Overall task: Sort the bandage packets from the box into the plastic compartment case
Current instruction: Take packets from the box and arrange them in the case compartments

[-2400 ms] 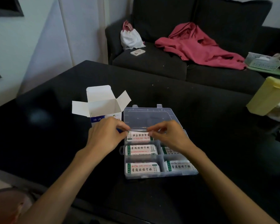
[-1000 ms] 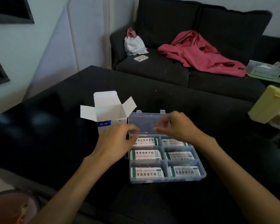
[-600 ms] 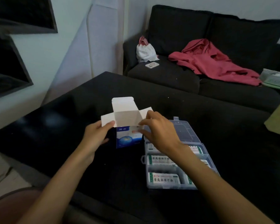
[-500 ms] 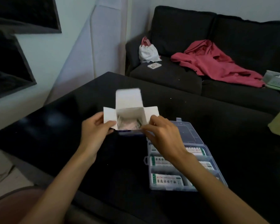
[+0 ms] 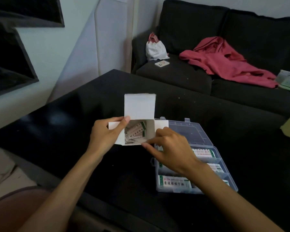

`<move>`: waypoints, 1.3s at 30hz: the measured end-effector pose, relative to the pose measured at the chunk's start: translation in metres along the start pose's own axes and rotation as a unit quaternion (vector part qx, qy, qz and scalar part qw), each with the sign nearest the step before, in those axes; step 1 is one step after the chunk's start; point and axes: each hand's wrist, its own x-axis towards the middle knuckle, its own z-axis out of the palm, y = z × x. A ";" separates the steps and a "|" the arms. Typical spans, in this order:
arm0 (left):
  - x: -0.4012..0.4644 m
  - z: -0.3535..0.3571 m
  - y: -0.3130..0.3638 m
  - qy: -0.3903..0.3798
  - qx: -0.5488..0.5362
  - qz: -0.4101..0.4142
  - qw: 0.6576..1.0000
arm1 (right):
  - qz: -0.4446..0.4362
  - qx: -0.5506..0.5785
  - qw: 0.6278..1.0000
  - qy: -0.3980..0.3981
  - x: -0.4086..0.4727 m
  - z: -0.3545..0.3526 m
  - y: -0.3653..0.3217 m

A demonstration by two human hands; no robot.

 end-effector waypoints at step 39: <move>0.005 0.006 0.009 0.070 0.019 -0.019 0.997 | -0.129 -0.152 0.979 0.040 0.037 -0.011 0.002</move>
